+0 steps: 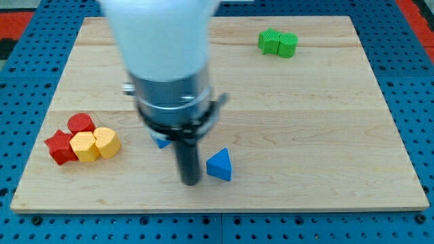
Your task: Move the blue triangle up and then left
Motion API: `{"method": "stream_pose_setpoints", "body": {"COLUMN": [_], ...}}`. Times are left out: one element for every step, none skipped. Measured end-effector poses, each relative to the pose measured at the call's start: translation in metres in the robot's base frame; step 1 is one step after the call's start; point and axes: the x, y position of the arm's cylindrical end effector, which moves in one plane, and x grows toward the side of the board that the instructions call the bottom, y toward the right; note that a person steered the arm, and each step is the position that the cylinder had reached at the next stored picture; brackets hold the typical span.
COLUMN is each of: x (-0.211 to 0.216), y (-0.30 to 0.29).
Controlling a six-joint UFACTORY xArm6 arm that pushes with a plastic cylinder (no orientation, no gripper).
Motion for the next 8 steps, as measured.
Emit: {"method": "stream_pose_setpoints", "body": {"x": [0.0,-0.011,-0.036,-0.045,-0.044,-0.044,-0.054,-0.071], "y": [0.055,0.075,0.074,0.055,0.033,0.017,0.004,-0.018]}}
